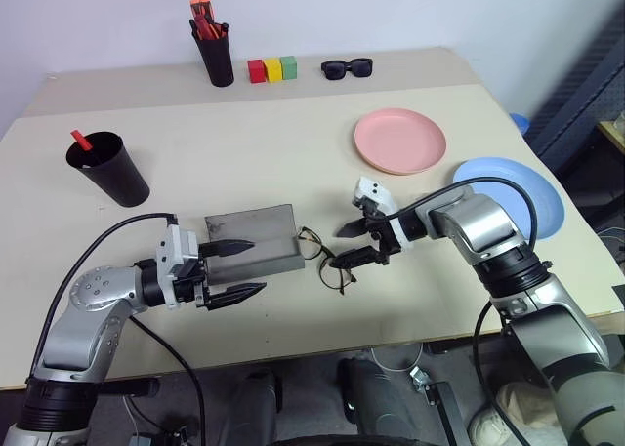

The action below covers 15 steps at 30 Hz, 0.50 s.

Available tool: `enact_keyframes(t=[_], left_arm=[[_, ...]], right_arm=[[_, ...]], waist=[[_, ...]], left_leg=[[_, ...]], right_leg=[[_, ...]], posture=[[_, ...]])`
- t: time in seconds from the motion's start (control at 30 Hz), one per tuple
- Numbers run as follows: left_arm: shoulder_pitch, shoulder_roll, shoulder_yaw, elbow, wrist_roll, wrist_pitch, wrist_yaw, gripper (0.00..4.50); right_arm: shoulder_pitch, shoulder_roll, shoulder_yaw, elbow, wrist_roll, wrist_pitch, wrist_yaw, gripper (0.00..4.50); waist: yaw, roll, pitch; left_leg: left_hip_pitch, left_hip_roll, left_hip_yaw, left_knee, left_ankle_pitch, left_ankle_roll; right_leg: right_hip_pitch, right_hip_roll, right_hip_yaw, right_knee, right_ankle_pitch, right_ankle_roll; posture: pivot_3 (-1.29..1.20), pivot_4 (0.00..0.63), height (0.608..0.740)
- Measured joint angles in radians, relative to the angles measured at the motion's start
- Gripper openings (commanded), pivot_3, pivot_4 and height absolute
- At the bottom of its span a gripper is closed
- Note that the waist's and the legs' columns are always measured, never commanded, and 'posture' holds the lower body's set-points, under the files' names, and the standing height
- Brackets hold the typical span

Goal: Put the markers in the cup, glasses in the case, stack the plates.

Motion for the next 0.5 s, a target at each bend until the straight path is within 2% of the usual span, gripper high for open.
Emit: enact_keyframes(t=[0.5], left_arm=[[-0.005, -0.003, -0.007, 0.003, -0.002, -0.002, 0.003, 3.79]], right_arm=[[0.017, 0.022, 0.027, -0.110, 0.069, 0.087, -0.028, 4.50]], waist=[[0.000, 0.000, 0.000]], left_leg=[[0.000, 0.000, 0.000, 0.000, 0.000, 0.000]], right_leg=[[0.000, 0.000, 0.000, -0.001, 0.000, 0.000]], posture=[[0.00, 0.150, 0.740]])
